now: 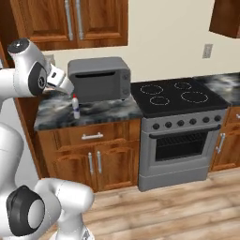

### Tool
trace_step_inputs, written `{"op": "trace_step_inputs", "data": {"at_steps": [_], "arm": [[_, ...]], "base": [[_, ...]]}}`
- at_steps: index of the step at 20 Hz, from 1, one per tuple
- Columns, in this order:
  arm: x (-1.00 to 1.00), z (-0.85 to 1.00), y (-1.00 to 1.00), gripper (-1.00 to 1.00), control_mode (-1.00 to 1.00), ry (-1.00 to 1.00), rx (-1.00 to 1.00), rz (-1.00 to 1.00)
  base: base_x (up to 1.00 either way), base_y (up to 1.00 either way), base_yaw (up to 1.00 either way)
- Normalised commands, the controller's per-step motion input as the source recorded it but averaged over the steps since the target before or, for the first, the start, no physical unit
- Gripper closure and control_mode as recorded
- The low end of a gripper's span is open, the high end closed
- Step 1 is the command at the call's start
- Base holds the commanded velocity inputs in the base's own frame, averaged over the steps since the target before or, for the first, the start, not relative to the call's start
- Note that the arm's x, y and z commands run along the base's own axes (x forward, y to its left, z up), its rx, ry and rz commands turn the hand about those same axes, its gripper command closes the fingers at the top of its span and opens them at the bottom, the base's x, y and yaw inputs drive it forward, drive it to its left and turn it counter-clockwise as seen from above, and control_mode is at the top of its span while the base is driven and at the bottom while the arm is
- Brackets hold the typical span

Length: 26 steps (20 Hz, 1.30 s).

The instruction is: Take the bottled waters from the counter and place them in the freezer to freeze. Close the freezer door after placing the bottles.

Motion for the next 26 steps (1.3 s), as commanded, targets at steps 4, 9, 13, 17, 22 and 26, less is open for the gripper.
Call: {"op": "trace_step_inputs", "data": {"at_steps": [4,9,13,17,22,26], "arm": [[0.00,0.00,0.00,-1.00,1.00,0.00,0.00,0.00],[0.00,0.00,0.00,-1.00,1.00,0.00,0.00,0.00],[0.00,0.00,0.00,-1.00,1.00,0.00,0.00,0.00],[0.00,0.00,0.00,-1.00,1.00,0.00,0.00,0.00],[0.00,0.00,0.00,-1.00,1.00,0.00,0.00,0.00],[0.00,0.00,0.00,-1.00,1.00,0.00,0.00,0.00]], "base": [[1.00,-1.00,-0.22],[0.86,-0.97,-0.37],[0.95,-0.35,0.38],[0.84,-0.02,0.60],[0.18,0.44,0.59],[0.00,0.54,0.21]]}}
